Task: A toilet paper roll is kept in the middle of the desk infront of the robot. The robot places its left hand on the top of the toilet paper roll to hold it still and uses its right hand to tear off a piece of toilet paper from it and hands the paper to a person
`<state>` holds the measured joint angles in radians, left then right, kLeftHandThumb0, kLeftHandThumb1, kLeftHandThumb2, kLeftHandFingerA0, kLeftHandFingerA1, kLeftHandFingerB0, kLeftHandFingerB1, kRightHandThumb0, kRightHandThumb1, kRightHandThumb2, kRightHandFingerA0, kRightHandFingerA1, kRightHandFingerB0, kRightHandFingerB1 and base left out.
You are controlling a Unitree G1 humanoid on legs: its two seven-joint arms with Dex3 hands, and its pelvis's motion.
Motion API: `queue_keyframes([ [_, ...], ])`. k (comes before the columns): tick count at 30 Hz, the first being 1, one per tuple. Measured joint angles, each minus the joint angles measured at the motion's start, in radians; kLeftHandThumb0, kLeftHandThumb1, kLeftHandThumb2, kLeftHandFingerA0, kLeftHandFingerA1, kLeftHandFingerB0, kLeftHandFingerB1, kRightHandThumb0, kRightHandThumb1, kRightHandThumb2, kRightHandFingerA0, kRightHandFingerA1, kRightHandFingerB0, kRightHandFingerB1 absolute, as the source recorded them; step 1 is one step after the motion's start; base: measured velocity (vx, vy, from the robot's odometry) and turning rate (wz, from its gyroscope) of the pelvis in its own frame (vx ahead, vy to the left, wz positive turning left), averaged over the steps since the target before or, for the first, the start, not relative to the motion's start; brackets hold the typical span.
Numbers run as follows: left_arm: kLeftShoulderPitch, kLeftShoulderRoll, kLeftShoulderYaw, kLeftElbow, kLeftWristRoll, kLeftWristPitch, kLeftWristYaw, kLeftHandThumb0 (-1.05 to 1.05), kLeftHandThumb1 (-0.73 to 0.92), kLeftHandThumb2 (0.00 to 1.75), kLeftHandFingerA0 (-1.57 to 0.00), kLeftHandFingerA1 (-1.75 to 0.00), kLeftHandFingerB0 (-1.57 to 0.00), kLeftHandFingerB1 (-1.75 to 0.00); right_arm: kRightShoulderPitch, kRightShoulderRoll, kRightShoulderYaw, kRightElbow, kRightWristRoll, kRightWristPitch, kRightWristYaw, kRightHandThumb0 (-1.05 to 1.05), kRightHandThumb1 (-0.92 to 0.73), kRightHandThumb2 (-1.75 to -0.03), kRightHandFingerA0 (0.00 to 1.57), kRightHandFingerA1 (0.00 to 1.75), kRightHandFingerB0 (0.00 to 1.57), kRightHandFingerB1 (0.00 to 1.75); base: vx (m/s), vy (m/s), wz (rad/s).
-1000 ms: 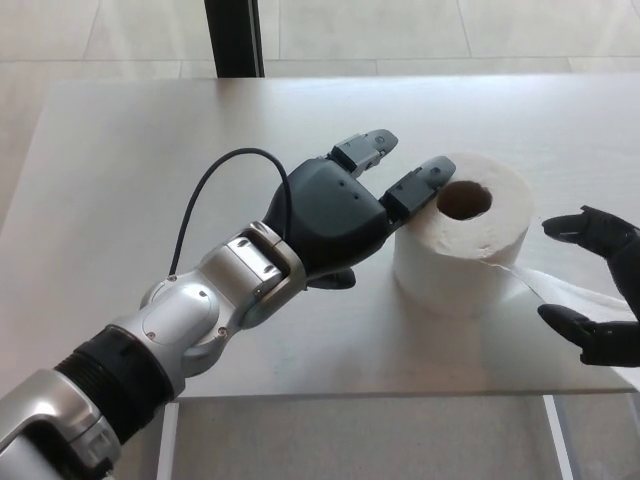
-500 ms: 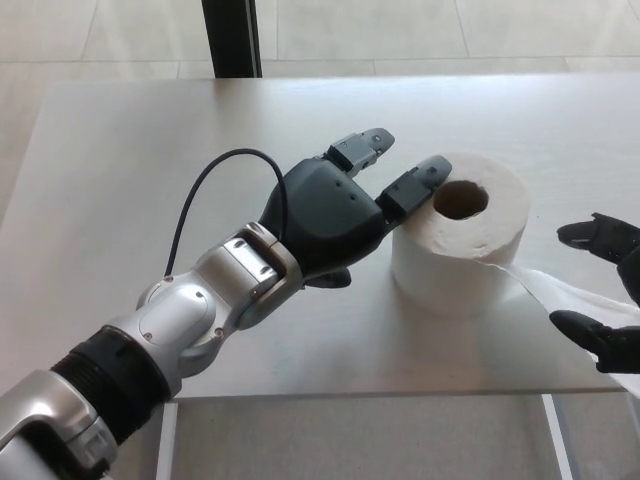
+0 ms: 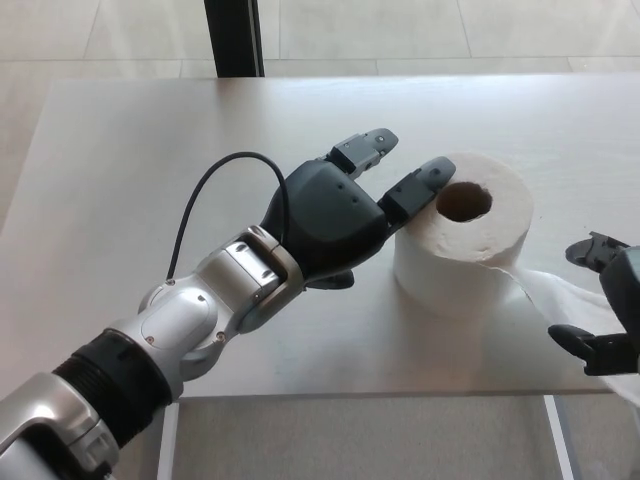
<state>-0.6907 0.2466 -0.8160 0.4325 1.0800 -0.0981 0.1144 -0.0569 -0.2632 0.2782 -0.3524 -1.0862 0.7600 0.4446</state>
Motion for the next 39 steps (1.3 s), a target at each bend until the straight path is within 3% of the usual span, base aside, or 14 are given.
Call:
queue_keyframes([
  [3,0.0,-0.006,0.0,0.0,0.0,0.0,0.0,-0.53,0.5,0.74,0.0,-0.02,-0.04,-0.01,-0.013,0.005,0.018,0.043,-0.011,0.0,-0.015,-0.59,-0.57,-0.58,0.18,0.56,0.28,0.3,0.0,0.0,0.0],
  [4,0.0,-0.007,0.0,0.001,0.0,0.0,0.001,-0.57,0.51,0.8,0.0,-0.11,0.0,-0.02,-0.016,0.007,0.024,0.05,-0.013,0.0,-0.019,-0.63,-0.46,-0.77,0.14,0.56,0.18,0.4,0.0,0.0,0.0],
  [5,-0.001,-0.008,0.0,0.002,0.0,0.0,0.002,-0.57,0.51,0.79,0.0,-0.09,-0.02,0.0,-0.018,0.007,0.032,0.051,-0.017,0.0,-0.019,-0.58,-0.56,-0.58,0.16,0.52,0.25,0.29,0.0,0.0,0.0],
  [10,-0.001,-0.009,-0.001,0.006,0.003,0.0,0.009,-0.56,0.5,0.79,0.0,-0.09,-0.02,0.0,-0.024,0.001,0.06,0.042,-0.039,-0.008,-0.026,-0.48,-0.61,-0.58,0.35,0.51,0.29,0.31,0.0,0.0,0.0],
  [11,-0.001,-0.009,-0.001,0.006,0.003,0.0,0.01,-0.55,0.49,0.79,0.0,-0.11,-0.01,0.0,-0.024,0.0,0.063,0.04,-0.045,-0.011,-0.032,-0.47,-0.56,-0.82,0.54,0.9,0.25,0.43,0.0,0.0,0.0],
  [12,-0.002,-0.009,-0.001,0.006,0.004,0.0,0.01,-0.54,0.48,0.79,0.0,-0.11,0.0,0.0,-0.023,-0.001,0.063,0.04,-0.048,-0.016,-0.043,-0.32,-0.7,-0.61,0.61,1.15,0.37,0.33,0.0,0.0,0.0],
  [14,-0.004,-0.009,-0.001,0.006,0.004,0.0,0.01,-0.52,0.48,0.8,0.0,-0.14,-0.01,-0.05,-0.02,0.002,0.055,0.04,-0.045,-0.03,-0.071,-0.26,-0.78,-0.64,0.81,1.65,0.63,0.4,0.0,0.0,0.0],
  [20,-0.006,-0.012,-0.001,0.006,0.007,0.0,0.014,-0.53,0.47,0.79,0.0,-0.14,0.0,-0.03,-0.002,0.026,0.023,0.04,-0.021,-0.084,-0.152,-0.37,-0.78,-0.65,0.79,1.67,0.83,0.45,0.0,0.0,0.0],
  [23,-0.006,-0.013,-0.002,0.006,0.01,0.0,0.018,-0.5,0.45,0.77,0.0,-0.13,0.0,-0.03,0.009,0.033,0.011,0.04,-0.008,-0.111,-0.192,-0.26,-0.77,-0.7,0.72,1.74,0.73,1.25,0.0,0.0,0.0],
  [25,-0.006,-0.014,-0.002,0.006,0.013,0.0,0.02,-0.43,0.58,0.57,0.0,-0.03,0.0,-0.05,0.016,0.037,0.001,0.038,-0.003,-0.127,-0.216,-0.22,-0.73,-0.75,0.7,1.73,0.62,1.46,0.0,0.0,0.0],
  [30,-0.007,-0.016,-0.006,0.006,0.024,0.005,0.023,-0.41,0.56,0.65,0.0,-0.02,0.0,-0.09,0.042,0.054,-0.059,0.006,0.024,-0.177,-0.284,-0.25,-0.71,-0.59,0.72,1.72,0.78,1.1,0.0,0.0,0.0],
  [34,-0.012,-0.016,-0.018,0.006,0.048,0.022,0.028,-0.42,0.56,0.66,0.0,-0.02,0.0,-0.11,0.074,0.07,-0.124,-0.046,0.06,-0.218,-0.336,-0.27,-0.69,-0.68,0.72,1.72,0.74,1.24,0.0,0.0,0.0],
  [37,-0.015,-0.017,-0.025,0.007,0.066,0.034,0.029,-0.45,0.47,0.8,0.0,-0.14,-0.01,-0.02,0.102,0.075,-0.146,-0.061,0.088,-0.245,-0.357,-0.32,-0.78,-0.64,0.7,1.62,0.69,0.48,0.0,0.0,0.0],
  [39,-0.016,-0.018,-0.027,0.006,0.077,0.04,0.03,-0.45,0.48,0.8,0.0,-0.13,-0.01,-0.02,0.114,0.072,-0.142,-0.077,0.094,-0.246,-0.347,-0.45,-0.76,-0.63,0.54,1.15,0.44,0.34,0.0,0.0,0.0],
])
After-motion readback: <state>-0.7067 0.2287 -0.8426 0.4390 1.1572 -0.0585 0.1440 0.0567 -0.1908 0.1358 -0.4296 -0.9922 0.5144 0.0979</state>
